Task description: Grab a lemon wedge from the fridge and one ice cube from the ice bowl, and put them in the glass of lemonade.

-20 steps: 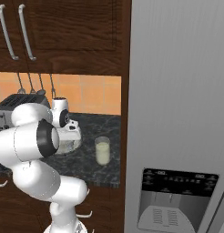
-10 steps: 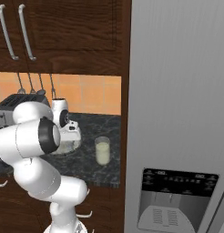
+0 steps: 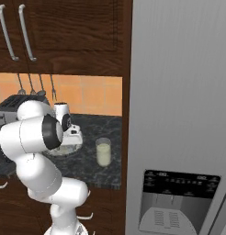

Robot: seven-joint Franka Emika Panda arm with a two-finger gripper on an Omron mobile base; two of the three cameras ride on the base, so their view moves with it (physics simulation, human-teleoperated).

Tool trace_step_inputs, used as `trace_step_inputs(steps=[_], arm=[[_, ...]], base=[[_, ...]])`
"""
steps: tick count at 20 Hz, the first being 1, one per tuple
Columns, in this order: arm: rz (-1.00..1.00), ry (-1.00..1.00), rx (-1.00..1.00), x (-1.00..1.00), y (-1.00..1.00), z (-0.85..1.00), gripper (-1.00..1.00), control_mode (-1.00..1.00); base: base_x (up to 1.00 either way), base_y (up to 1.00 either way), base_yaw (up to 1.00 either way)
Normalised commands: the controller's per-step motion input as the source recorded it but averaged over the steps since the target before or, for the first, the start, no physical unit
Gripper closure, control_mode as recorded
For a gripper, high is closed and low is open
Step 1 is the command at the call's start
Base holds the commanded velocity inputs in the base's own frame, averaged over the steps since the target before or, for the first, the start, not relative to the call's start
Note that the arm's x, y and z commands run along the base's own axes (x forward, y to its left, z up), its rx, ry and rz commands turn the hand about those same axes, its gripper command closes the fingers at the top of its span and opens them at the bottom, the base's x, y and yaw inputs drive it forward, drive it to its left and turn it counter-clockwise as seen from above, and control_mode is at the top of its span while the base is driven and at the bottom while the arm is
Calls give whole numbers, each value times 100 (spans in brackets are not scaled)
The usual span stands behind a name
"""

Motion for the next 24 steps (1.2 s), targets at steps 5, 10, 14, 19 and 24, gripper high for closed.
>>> trace_step_inputs(steps=[5,10,14,19,24], arm=[[1,0,0,-32,14,-9,-100,-100],[6,0,0,-37,47,0,-100,-100],[3,0,0,-30,29,0,-100,-100],[-1,-8,0,-1,2,13,-100,-100],[-12,-2,0,0,-21,-1,-100,-100]], base=[[0,0,0],[0,0,0],[0,0,0],[0,0,0],[0,0,0]])
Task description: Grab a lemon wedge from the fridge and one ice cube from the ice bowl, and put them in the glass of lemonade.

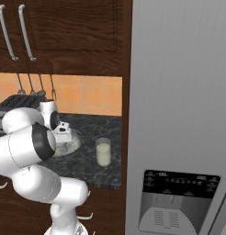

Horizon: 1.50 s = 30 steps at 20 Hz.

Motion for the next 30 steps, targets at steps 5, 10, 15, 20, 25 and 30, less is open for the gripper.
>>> trace_step_inputs(steps=[5,10,15,20,25,30], arm=[[-10,0,3,0,-31,-2,-100,-100],[-3,0,0,0,-8,0,-100,-100],[0,0,0,6,0,0,-100,-100],[0,0,0,11,0,0,-100,-100],[0,-7,0,2,0,-23,-100,-100],[0,-4,0,0,0,-40,-100,-100]], base=[[0,0,0],[0,0,0],[0,0,0],[0,0,0],[0,0,0],[0,0,0]])
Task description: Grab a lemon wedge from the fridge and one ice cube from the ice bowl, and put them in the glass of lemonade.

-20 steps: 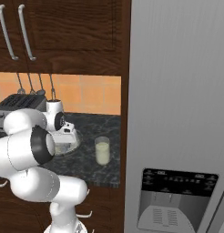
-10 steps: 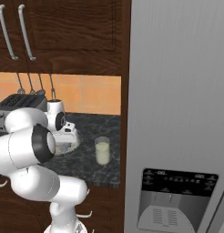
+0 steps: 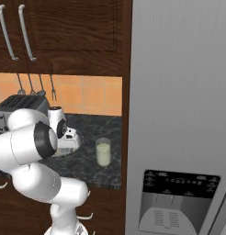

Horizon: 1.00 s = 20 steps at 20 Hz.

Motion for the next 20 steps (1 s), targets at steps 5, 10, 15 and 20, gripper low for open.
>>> trace_step_inputs(steps=[5,10,15,20], arm=[[0,-8,0,0,0,-16,-100,-100],[0,-3,2,0,0,-1,-100,-100],[0,0,0,-6,0,-5,-100,-100],[0,0,0,-20,0,0,-100,-100]], base=[[0,0,0],[0,0,0],[0,0,0],[0,0,0]])
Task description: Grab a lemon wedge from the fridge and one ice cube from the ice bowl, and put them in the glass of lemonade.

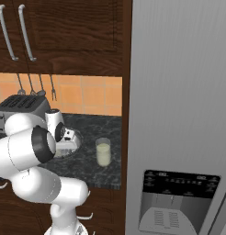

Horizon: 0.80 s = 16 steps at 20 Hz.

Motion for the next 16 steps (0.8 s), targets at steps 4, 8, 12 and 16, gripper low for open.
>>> trace_step_inputs(steps=[4,8,12,16], arm=[[0,0,0,0,0,0,-100,-100],[0,0,0,0,0,0,-100,-100],[0,0,0,0,0,0,100,-100],[0,0,0,0,0,0,100,-100]], base=[[0,0,0],[0,0,0],[0,0,0],[0,0,0]])
